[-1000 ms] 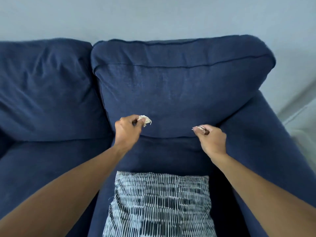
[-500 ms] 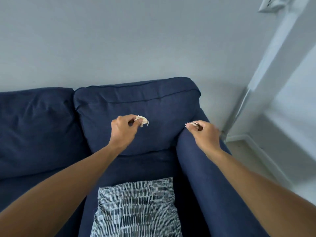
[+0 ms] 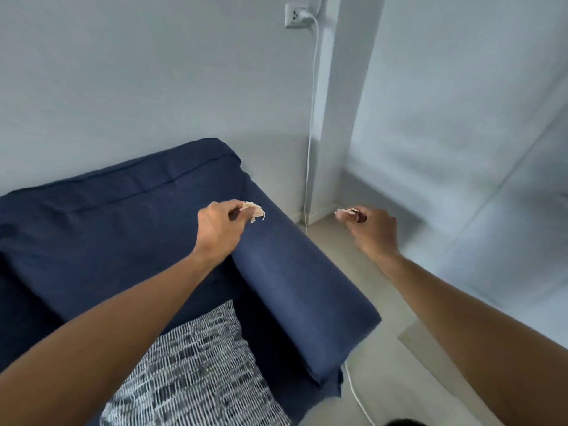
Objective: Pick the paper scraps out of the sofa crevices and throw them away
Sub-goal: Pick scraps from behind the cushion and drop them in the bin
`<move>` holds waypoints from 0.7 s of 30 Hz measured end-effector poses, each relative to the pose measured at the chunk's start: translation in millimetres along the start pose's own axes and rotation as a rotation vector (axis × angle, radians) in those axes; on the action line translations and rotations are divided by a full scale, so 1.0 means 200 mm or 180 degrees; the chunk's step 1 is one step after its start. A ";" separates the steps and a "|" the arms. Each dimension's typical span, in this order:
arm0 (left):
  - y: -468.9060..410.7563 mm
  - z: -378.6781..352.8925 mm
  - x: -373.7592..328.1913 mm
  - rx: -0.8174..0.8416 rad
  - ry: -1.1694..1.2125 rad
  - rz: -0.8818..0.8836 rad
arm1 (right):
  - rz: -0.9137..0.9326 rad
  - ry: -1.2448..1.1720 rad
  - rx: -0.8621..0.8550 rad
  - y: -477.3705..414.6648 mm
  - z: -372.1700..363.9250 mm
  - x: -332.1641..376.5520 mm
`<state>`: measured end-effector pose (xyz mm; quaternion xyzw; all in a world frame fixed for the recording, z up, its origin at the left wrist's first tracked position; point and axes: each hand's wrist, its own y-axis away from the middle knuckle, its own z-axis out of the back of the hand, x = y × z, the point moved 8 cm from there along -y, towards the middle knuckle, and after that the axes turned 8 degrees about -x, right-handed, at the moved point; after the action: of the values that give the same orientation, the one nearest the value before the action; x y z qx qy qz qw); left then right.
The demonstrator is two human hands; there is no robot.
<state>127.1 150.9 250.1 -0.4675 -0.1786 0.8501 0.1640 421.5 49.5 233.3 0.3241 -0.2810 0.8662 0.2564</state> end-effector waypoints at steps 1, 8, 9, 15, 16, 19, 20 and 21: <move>0.02 -0.07 -0.06 0.0078 0.0021 -0.0068 | -0.0116 0.0016 -0.0036 0.01 0.07 -0.08; 0.21 -0.51 -0.33 0.0408 0.0142 -0.0236 | -0.0568 0.0287 -0.0265 0.14 0.49 -0.56; 0.26 -0.57 -0.37 0.0454 0.0195 -0.0284 | -0.0630 0.0311 -0.0281 0.17 0.54 -0.63; 0.53 -0.86 -0.48 0.0746 0.0325 -0.0244 | -0.1027 0.0281 -0.0407 0.32 0.71 -0.98; 0.58 -0.91 -0.48 0.0808 0.0291 -0.0215 | -0.1076 0.0289 -0.0415 0.36 0.72 -1.03; 0.74 -1.06 -0.47 0.1019 0.0256 -0.0142 | -0.1202 0.0231 -0.0488 0.48 0.75 -1.17; 0.79 -1.11 -0.47 0.1082 0.0239 -0.0142 | -0.1246 0.0223 -0.0486 0.52 0.75 -1.22; 0.85 -1.16 -0.47 0.1149 0.0212 -0.0140 | -0.1300 0.0199 -0.0464 0.56 0.75 -1.27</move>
<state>353.1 -5.2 125.7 -0.4544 -0.0278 0.8486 0.2696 580.5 -195.0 112.1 0.3279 -0.2633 0.7833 0.4578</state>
